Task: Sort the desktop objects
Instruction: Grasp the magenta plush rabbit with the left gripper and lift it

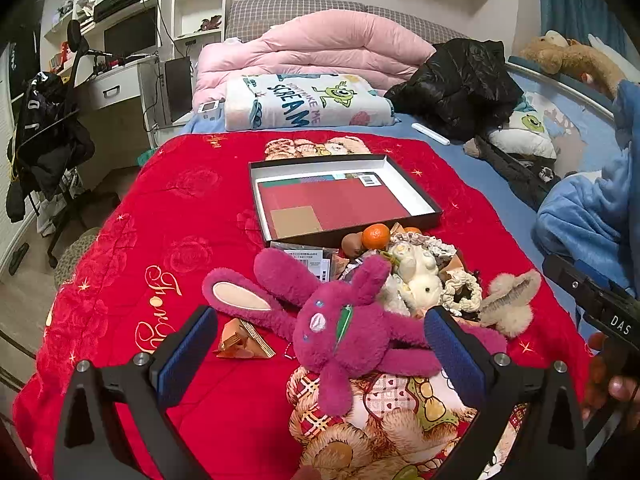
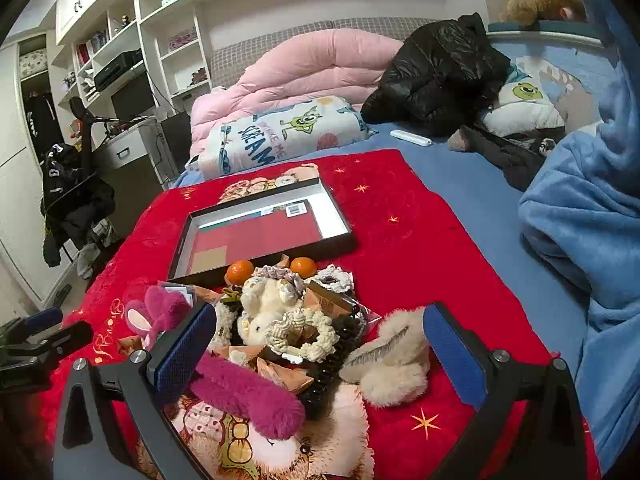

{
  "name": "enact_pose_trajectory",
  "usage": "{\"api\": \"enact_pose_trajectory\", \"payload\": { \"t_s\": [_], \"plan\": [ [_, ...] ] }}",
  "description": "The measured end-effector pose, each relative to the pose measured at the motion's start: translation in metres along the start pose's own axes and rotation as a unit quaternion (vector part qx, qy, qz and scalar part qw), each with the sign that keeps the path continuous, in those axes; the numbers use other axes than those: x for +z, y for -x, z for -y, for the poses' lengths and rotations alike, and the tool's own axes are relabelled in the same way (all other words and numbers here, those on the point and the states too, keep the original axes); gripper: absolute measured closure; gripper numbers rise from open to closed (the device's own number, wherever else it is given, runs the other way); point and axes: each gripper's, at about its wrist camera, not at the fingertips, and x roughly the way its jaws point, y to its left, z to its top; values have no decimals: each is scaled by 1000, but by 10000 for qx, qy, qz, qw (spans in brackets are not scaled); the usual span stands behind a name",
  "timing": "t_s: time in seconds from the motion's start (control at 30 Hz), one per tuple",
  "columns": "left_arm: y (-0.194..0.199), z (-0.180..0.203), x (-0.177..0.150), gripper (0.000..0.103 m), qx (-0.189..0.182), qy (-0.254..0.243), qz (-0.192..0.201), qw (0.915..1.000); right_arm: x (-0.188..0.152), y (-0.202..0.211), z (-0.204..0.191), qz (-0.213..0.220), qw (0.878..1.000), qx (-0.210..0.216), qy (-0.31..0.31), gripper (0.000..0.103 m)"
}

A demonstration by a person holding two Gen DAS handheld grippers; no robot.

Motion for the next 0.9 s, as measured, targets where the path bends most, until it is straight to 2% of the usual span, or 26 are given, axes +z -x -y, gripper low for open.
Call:
{"api": "enact_pose_trajectory", "payload": {
  "t_s": [0.17,0.47,0.63,0.9],
  "plan": [
    [-1,1,-1,0,116,0,-49,9999,2,0,7,-33,10000,7,-94,0],
    [0,1,-2,0,68,49,-41,10000,0,-5,14,-123,9998,-85,-152,0],
    [1,1,-2,0,-258,140,-66,9995,0,-6,23,-162,9995,-96,-271,0],
    [-3,7,-3,0,-453,33,-145,9989,0,-7,25,-181,9994,-127,-251,0]
  ]
}}
